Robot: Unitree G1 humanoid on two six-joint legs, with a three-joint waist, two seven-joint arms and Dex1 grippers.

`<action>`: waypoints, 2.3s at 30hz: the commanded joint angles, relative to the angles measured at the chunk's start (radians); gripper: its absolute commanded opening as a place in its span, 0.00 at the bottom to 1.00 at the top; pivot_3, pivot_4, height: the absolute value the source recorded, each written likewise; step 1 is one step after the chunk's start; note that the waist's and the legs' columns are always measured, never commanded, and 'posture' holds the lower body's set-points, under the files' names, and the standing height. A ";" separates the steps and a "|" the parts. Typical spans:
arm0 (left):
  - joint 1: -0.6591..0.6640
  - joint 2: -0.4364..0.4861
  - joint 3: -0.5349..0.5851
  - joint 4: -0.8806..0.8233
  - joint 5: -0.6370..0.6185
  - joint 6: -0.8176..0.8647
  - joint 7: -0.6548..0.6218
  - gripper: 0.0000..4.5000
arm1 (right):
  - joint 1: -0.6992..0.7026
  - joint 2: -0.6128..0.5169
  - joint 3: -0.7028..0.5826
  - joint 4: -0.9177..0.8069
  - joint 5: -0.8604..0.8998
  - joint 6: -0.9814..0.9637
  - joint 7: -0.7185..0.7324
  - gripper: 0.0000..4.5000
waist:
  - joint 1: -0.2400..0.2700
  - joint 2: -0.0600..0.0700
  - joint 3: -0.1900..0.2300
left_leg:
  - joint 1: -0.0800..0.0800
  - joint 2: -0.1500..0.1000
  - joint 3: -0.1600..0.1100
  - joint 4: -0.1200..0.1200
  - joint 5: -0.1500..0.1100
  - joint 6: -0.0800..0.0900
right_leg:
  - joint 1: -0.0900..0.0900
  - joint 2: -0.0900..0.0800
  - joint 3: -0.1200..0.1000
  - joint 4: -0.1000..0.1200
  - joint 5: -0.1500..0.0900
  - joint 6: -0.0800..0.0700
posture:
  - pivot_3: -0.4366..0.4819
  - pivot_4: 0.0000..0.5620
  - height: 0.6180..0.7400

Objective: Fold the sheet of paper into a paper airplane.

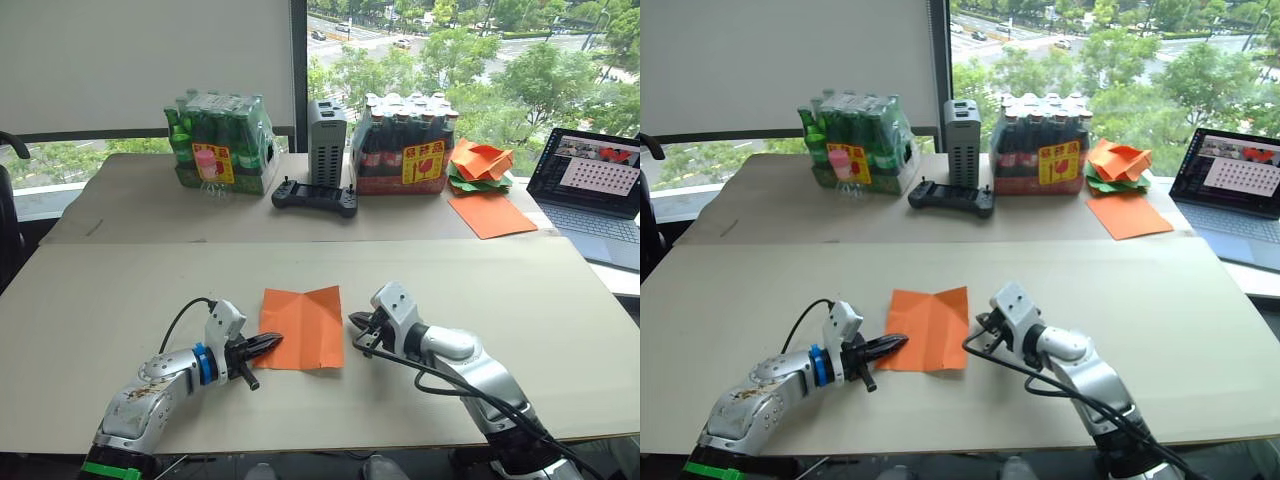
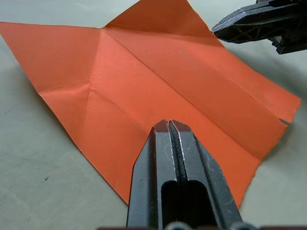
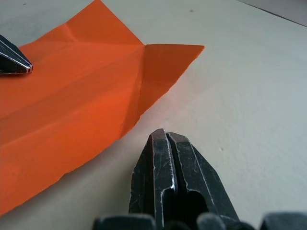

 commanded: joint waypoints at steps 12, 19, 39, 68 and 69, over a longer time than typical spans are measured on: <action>0.017 -0.016 -0.009 0.002 0.024 0.016 0.016 0.01 | -0.040 0.017 0.026 0.004 -0.057 -0.001 0.036 0.00 | 0.000 0.000 0.000 | 0.000 0.000 0.000 0.000 0.000 0.000 | 0.000 0.000 0.000 0.000 0.000 0.000 | 0.48 0.27 1.00; 0.017 -0.023 -0.010 -0.001 0.027 0.016 0.020 0.01 | -0.038 0.026 0.026 -0.007 -0.052 -0.001 0.061 0.00 | 0.001 0.000 0.000 | 0.000 0.000 0.000 0.000 0.000 0.000 | 0.000 0.000 0.000 0.000 0.000 0.000 | 0.48 0.27 1.00; 0.024 -0.030 -0.007 -0.001 0.038 0.012 0.022 0.01 | -0.057 0.145 -0.015 -0.045 0.055 0.040 0.062 0.00 | 0.002 0.000 0.000 | 0.000 0.000 0.000 0.000 0.000 0.000 | 0.000 0.000 0.000 0.000 0.000 0.000 | 0.48 0.27 1.00; 0.078 -0.035 0.071 -0.068 0.010 0.044 0.069 0.01 | -0.126 0.301 0.140 0.152 -0.029 0.010 0.018 0.00 | -0.007 0.001 -0.001 | 0.001 0.001 0.000 -0.001 0.000 0.000 | -0.001 0.000 0.000 0.000 0.000 0.000 | 0.48 0.27 1.00; 0.090 -0.033 0.083 -0.079 0.005 0.048 0.076 0.01 | -0.127 0.303 0.149 0.156 -0.037 0.006 0.020 0.00 | -0.008 0.001 -0.001 | 0.001 0.001 0.000 -0.001 0.000 0.000 | -0.001 0.000 0.000 0.000 0.000 0.000 | 0.48 0.27 1.00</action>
